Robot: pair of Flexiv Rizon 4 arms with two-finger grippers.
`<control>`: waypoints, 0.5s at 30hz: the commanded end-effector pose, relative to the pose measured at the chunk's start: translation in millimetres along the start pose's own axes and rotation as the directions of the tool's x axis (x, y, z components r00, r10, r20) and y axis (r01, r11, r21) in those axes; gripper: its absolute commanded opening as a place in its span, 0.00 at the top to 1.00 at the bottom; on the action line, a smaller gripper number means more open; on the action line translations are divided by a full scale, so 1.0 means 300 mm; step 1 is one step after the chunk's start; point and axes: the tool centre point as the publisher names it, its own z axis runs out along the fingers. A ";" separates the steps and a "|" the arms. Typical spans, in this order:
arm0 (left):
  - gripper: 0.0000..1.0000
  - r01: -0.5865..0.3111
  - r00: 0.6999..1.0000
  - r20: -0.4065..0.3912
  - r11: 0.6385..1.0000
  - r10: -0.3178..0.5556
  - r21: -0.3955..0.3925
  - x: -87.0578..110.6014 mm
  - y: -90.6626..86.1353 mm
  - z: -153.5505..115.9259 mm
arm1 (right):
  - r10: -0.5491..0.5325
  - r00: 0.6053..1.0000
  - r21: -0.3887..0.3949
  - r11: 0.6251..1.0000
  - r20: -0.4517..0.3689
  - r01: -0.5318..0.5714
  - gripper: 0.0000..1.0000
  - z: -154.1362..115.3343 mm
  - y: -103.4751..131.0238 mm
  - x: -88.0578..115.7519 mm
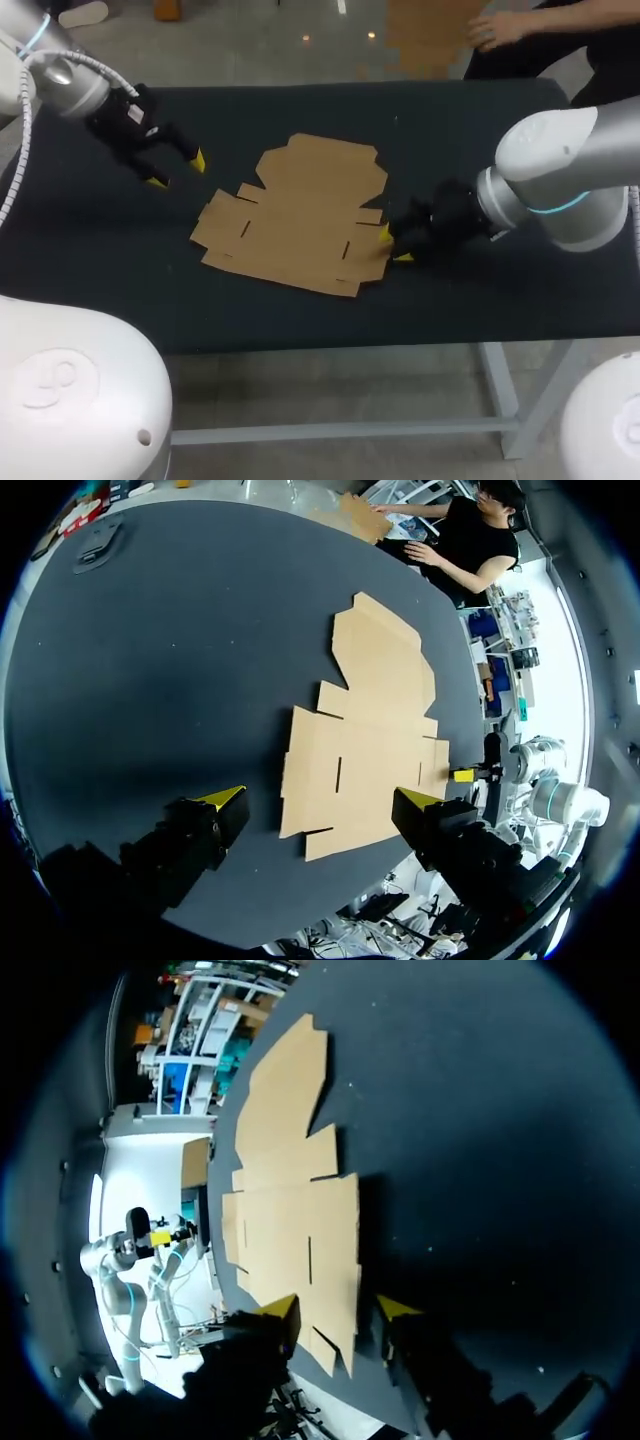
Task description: Assemble the packaging by folding the flat box into shape, placing the metal phone stand inside, and closing the box properly
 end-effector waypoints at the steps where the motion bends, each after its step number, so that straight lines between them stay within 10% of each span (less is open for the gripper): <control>1: 0.00 0.001 1.000 0.000 1.000 -0.001 -0.003 -0.004 0.003 -0.002 | 0.007 1.000 -0.044 0.999 0.006 -0.007 0.53 0.030 -0.006 0.000; 11: 0.00 0.001 1.000 -0.001 1.000 -0.001 -0.005 -0.016 0.006 -0.003 | 0.030 0.999 -0.072 0.997 0.025 -0.028 0.62 0.072 0.009 0.002; 15: 0.00 0.002 1.000 -0.003 1.000 -0.002 -0.004 -0.019 0.007 -0.002 | 0.036 0.999 -0.083 0.996 0.027 -0.033 1.00 0.078 0.017 0.002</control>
